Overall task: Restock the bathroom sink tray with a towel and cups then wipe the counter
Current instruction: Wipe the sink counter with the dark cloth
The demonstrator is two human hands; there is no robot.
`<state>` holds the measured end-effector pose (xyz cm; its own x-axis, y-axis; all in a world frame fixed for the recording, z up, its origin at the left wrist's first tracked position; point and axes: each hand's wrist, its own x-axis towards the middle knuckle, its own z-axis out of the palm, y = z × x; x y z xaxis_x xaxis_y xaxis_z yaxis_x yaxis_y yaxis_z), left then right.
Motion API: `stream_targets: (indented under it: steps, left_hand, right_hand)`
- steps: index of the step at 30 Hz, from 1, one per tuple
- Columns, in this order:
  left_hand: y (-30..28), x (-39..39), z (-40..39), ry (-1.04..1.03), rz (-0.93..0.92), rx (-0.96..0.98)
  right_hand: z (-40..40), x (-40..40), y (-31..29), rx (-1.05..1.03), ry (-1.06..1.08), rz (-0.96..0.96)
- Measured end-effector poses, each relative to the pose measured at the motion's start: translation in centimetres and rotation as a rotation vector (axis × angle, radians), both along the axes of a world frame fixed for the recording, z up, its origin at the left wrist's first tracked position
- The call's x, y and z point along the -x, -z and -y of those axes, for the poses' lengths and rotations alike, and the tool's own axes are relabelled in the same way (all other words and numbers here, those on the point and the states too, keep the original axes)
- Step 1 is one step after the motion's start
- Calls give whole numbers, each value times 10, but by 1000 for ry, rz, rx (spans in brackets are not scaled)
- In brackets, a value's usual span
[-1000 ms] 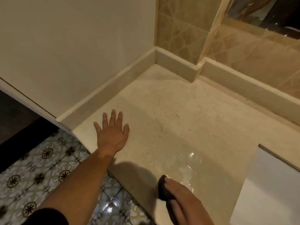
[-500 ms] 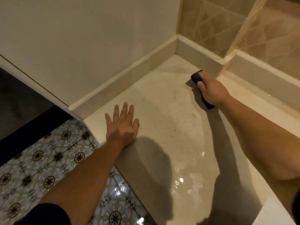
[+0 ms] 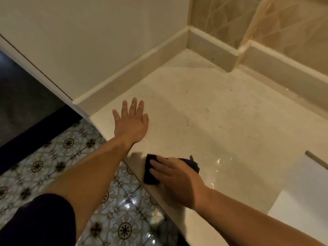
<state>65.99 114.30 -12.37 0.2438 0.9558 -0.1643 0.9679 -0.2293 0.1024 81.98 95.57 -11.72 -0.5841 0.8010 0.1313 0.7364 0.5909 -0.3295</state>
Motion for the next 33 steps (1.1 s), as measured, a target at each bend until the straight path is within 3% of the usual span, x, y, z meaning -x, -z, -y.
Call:
stream_targets:
  steps: [3,5,7,12,14,15,17,19,23,29,31,33]
  left_hand:
    - [-1,-1,1,8,-1,10]
    - [-1,0,1,4,-5,3]
    - [1,1,-1,5,-5,1]
    - [1,1,-1,10,-13,33]
    - [-3,0,0,3,-10,62]
    - [-5,-1,2,0,-6,77]
    - [-7,-6,12,-2,16,109]
    - [-6,-16,28,33,25,102]
    - [-1,-25,42,77,-12,38]
    - [6,-24,39,59,-13,-1]
    - [8,-23,37,65,15,-11]
    - [8,-24,37,64,22,-5]
  right_hand:
    - [56,37,-1,8,12,-63]
    - [80,57,-5,73,8,-212]
    - [88,65,-18,306,66,-568]
    - [81,18,-53,1083,614,-1519]
    - [67,-24,-63,1127,798,-1806]
    - [57,-50,-69,1046,891,-1844]
    - [34,-108,-81,790,1025,-1750]
    - [9,-166,-93,496,1129,-1539]
    - [-45,-252,-90,103,1245,-857]
    - [-101,-285,-15,32,908,-14]
    - [-108,-276,-13,21,865,103]
    - [-96,-254,-16,26,796,94]
